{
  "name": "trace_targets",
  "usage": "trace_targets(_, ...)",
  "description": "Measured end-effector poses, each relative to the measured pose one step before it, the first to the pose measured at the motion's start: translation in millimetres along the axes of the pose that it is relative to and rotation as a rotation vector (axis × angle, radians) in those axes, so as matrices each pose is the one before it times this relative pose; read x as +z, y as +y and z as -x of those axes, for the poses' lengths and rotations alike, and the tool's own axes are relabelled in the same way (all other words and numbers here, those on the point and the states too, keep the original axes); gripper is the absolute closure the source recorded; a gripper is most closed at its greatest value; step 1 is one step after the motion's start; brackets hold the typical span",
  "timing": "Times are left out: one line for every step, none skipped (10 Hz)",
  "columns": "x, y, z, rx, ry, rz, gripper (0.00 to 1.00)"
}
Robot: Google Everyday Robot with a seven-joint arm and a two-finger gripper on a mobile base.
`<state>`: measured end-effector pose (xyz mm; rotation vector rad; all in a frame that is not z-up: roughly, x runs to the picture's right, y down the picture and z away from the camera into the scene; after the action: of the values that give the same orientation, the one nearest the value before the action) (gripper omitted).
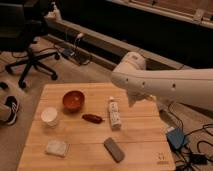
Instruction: Move the arm in a circular motion
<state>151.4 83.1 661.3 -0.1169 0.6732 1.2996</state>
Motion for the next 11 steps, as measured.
trace_targets(-14.02,23.30,-13.88,-0.06439,-0.01101,0.00335,0.27)
trace_targets(-17.20,31.24,-14.72,-0.08383,-0.00869,0.01594,0.27)
trace_targets(-18.99,45.20,-14.09,-0.11624,0.00099,0.04705,0.27)
trace_targets(-11.68,38.09,-5.59,-0.08689,0.00390,0.05489,0.27)
trace_targets(-8.71,38.68,1.03,-0.07964,0.00203,0.06680,0.27)
trace_targets(-7.23,45.04,11.90,-0.08819,-0.01106,0.08827,0.27)
trace_targets(-1.74,28.01,15.83,-0.05372,-0.01840,0.06537,0.27)
trace_targets(0.62,22.29,24.12,-0.04350,-0.03342,0.06619,0.27)
trace_targets(2.27,12.54,33.86,-0.03224,-0.05685,0.05929,0.27)
trace_targets(2.97,-1.79,41.13,-0.01891,-0.08288,0.03692,0.27)
trace_targets(2.07,-9.51,37.18,-0.00763,-0.08268,0.01687,0.27)
